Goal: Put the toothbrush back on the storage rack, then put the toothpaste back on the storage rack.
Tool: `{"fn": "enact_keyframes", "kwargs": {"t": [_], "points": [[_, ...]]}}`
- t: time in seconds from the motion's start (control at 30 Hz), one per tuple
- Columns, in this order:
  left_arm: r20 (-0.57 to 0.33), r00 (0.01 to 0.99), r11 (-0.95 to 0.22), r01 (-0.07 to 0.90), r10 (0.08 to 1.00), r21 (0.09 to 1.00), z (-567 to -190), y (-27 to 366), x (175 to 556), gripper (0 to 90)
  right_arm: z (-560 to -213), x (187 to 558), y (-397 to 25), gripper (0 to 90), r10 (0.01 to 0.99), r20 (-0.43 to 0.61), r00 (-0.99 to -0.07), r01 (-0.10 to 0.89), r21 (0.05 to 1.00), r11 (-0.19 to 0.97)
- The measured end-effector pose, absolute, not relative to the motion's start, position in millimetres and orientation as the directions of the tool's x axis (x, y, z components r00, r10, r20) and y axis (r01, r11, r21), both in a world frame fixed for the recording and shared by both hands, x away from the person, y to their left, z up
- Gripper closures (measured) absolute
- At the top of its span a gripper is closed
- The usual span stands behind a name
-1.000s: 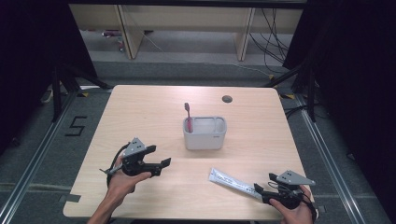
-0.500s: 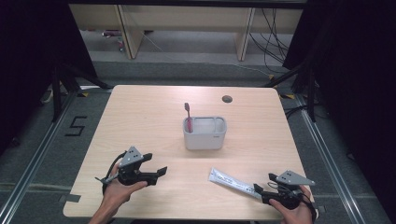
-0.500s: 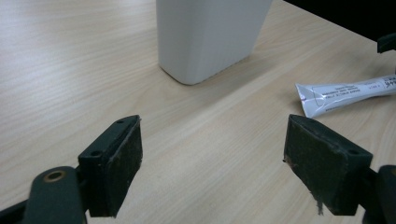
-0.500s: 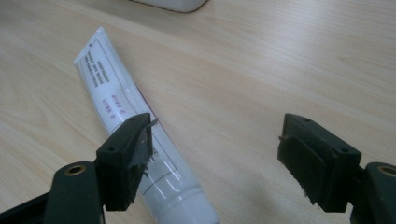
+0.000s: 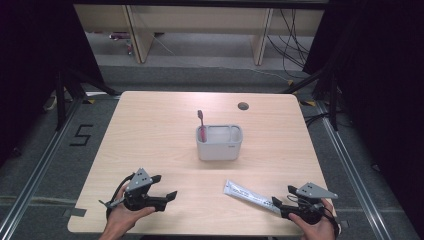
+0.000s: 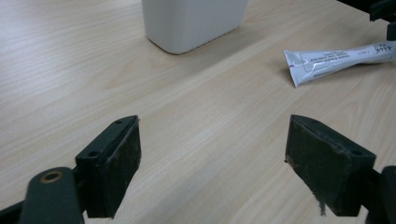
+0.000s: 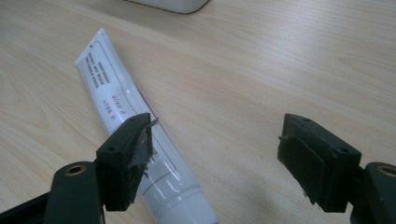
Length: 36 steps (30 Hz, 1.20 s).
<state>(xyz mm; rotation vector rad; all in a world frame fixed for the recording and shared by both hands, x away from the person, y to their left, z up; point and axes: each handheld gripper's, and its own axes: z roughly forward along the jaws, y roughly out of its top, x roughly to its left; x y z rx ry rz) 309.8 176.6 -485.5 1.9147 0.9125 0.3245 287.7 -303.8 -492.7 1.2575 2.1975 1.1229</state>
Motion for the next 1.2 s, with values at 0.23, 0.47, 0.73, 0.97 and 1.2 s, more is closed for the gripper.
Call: {"fn": "enact_keyframes", "kwargs": {"t": [0.23,0.47,0.73,0.97,1.2], "points": [[-0.134,0.683,-0.286,0.464,0.718,0.838,-490.0,177.1,298.4,17.3,-492.5,287.8,-305.2,26.5,0.844,0.061,-0.533,0.545,0.788,0.287],[-0.118,0.694,-0.319,0.467,0.710,0.825,-496.5,178.1,290.7,17.3,-492.4,287.2,-303.6,26.5,0.843,0.063,-0.534,0.546,0.787,0.288],[-0.114,0.729,-0.376,0.473,0.674,0.797,-502.9,175.1,276.6,16.9,-492.4,285.9,-304.9,26.4,0.845,0.065,-0.532,0.545,0.790,0.282],[-0.106,0.723,-0.362,0.461,0.683,0.810,-500.4,177.1,266.2,16.5,-493.0,286.6,-304.1,26.5,0.845,0.062,-0.531,0.548,0.786,0.287],[-0.098,0.714,-0.366,0.466,0.693,0.805,-502.9,179.3,261.5,16.5,-491.8,285.8,-304.0,28.6,0.833,0.044,-0.552,0.529,0.790,0.309]]}}
